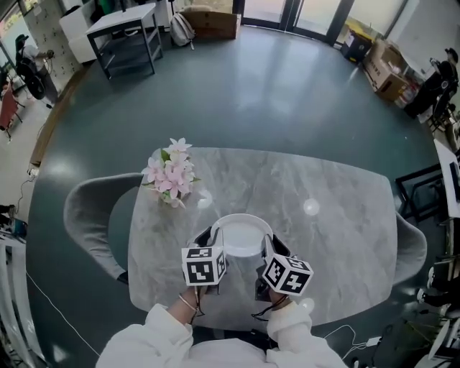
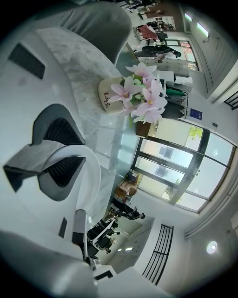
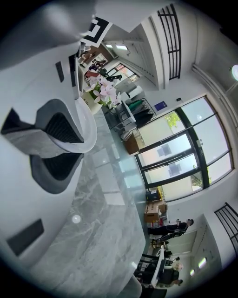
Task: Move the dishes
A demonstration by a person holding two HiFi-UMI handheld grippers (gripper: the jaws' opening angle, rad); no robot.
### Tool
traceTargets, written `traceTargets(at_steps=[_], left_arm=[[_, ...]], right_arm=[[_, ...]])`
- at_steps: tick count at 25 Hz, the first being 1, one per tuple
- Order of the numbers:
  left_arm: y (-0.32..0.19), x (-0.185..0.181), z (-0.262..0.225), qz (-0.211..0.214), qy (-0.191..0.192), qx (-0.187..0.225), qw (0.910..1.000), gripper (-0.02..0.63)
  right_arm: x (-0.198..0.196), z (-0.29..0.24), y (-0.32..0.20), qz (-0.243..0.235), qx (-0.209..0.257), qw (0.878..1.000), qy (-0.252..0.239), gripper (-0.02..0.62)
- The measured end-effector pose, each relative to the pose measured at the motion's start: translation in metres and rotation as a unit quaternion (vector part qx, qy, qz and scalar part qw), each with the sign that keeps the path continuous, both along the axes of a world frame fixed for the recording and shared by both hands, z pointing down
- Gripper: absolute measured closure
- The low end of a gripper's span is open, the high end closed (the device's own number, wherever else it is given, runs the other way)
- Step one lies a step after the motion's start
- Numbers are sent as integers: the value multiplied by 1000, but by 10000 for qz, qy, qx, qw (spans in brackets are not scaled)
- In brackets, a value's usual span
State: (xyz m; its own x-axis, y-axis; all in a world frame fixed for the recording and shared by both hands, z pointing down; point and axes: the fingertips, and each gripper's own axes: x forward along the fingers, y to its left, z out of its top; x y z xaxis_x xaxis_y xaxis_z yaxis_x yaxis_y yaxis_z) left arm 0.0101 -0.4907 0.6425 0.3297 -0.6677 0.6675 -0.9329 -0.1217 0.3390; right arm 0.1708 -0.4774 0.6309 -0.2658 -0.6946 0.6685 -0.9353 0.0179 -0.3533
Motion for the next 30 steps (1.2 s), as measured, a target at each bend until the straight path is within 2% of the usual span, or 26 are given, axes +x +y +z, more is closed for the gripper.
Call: traceTargets(at_steps=[11,30], left_arm=[[-30,1,47,-67,-63,-328,9994,537],[-31,2,89,-105,-165,-835,9963,537]], right_arm=[[1,43,-32,-59,-298,9995,-15,476],[3,85,-35,-139,-762,9969,-122,476]])
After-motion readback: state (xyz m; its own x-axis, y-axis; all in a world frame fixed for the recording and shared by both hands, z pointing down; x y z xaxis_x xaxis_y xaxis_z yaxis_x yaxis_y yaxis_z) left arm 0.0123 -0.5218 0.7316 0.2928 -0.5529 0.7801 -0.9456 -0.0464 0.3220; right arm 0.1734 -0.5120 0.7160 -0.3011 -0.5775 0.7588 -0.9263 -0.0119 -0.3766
